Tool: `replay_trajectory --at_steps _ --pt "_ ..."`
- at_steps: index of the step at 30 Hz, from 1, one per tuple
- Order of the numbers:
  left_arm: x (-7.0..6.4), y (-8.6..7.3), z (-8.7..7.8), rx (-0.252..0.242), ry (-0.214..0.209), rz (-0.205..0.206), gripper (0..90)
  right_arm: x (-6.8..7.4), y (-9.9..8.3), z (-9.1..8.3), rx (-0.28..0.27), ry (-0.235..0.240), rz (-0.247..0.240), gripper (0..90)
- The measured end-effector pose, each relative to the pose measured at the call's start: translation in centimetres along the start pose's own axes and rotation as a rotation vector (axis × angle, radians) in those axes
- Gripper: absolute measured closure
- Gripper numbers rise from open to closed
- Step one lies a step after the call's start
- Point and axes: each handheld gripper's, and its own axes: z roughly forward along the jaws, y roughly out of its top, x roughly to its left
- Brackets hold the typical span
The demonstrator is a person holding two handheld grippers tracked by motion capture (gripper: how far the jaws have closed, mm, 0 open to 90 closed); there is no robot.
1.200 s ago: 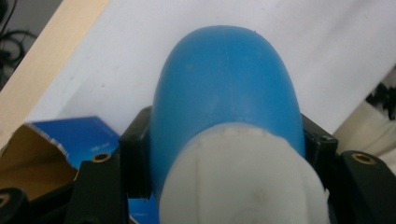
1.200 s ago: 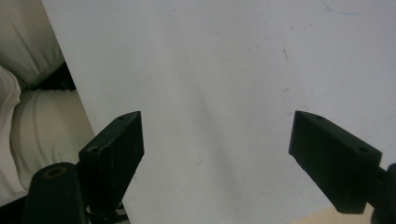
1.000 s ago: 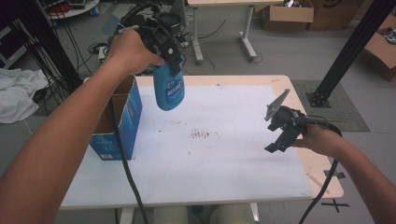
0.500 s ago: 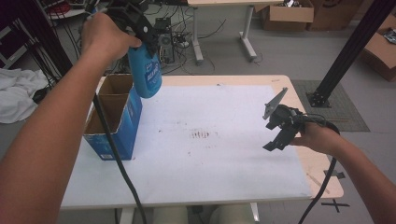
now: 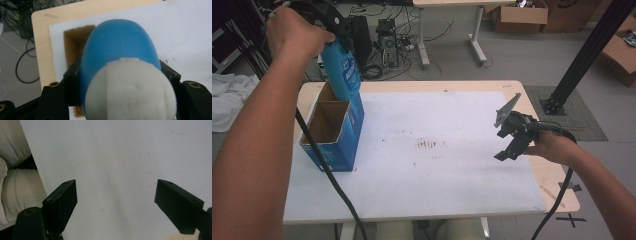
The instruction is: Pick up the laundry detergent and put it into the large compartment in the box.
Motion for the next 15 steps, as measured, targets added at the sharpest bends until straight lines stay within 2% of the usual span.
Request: replay_trajectory --at_steps 4,6,11,15 --pt "0.9 -0.5 0.0 0.004 0.011 -0.042 38.1 0.0 -0.1 -0.1 -0.001 -0.004 -0.003 18.4" --pt "1.2 -0.6 0.0 0.005 0.017 -0.050 38.1 0.0 -0.1 -0.1 -0.001 -0.005 -0.004 18.4" --pt "2.3 -1.7 1.4 0.022 0.064 -0.091 38.1 0.2 -0.1 0.0 0.000 -0.004 -0.007 18.4" --pt "2.9 -2.2 2.2 0.025 0.071 -0.108 38.1 0.3 -0.2 -0.1 -0.004 -0.006 -0.009 18.4"
